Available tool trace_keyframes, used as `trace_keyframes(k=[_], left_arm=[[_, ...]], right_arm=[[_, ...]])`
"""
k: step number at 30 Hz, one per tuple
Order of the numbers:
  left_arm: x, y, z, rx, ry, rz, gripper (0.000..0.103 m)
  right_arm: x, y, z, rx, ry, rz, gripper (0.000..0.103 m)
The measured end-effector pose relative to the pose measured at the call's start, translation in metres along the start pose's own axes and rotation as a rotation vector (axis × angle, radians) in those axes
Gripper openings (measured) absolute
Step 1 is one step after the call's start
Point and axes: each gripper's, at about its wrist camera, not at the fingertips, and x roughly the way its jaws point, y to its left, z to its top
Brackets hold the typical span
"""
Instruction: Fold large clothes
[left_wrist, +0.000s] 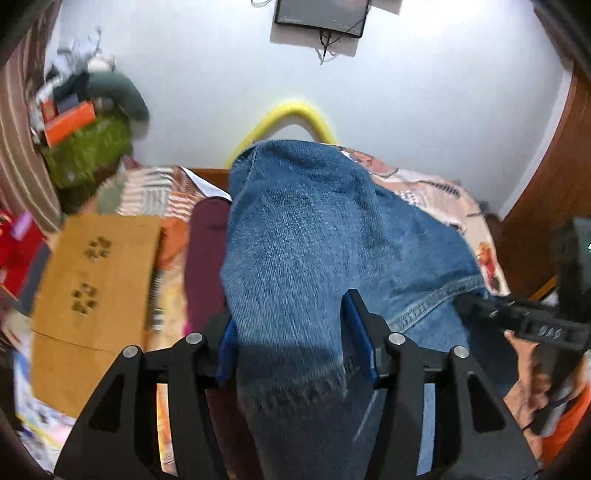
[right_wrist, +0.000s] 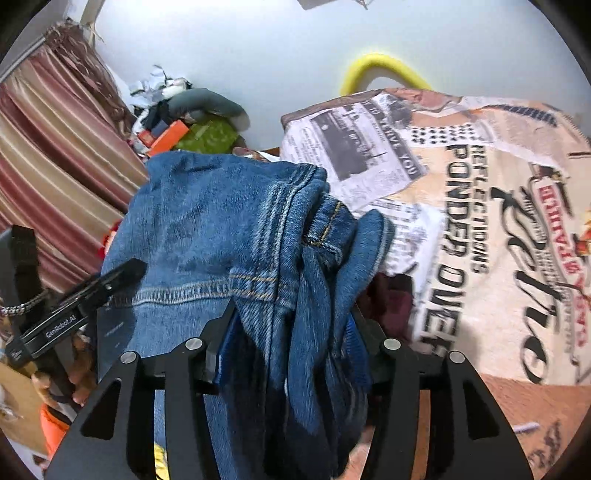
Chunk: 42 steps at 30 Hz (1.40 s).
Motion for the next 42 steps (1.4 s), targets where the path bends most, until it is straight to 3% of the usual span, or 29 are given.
trace_keyframes(k=[6,11,19,26,31,36,40,42], left_arm=[[-0.050,-0.007,-0.019,0.000,-0.021,0.023,0.053],[-0.112,-0.019,-0.032,0.010,-0.096,0.019,0.053],[-0.251,-0.066,-0.070,0.070,-0.322,-0.037,0.053],[-0.355,-0.112,-0.135,0.149,-0.575,-0.063,0.053],[-0.387,-0.133,-0.184,0.161,-0.705,-0.029,0.053],[-0.398,-0.148,-0.226,0.170,-0.782,0.029,0.053],[-0.397,-0.151,-0.245,0.152,-0.799,0.042,0.066],[-0.397,-0.153,-0.251,0.144,-0.803,0.065,0.076]], right_arm=[[-0.050,0.019,-0.015,-0.045,-0.057,-0.056,0.049],[-0.118,0.067,-0.040,-0.184,-0.181,-0.109,0.049],[-0.233,0.139,-0.105,-0.313,-0.458,-0.065,0.049],[-0.305,0.169,-0.174,-0.361,-0.695,-0.048,0.049],[-0.331,0.177,-0.214,-0.392,-0.792,-0.028,0.049],[-0.333,0.178,-0.240,-0.397,-0.849,-0.059,0.049],[-0.324,0.179,-0.248,-0.419,-0.833,-0.077,0.050],[-0.321,0.181,-0.251,-0.432,-0.830,-0.101,0.056]])
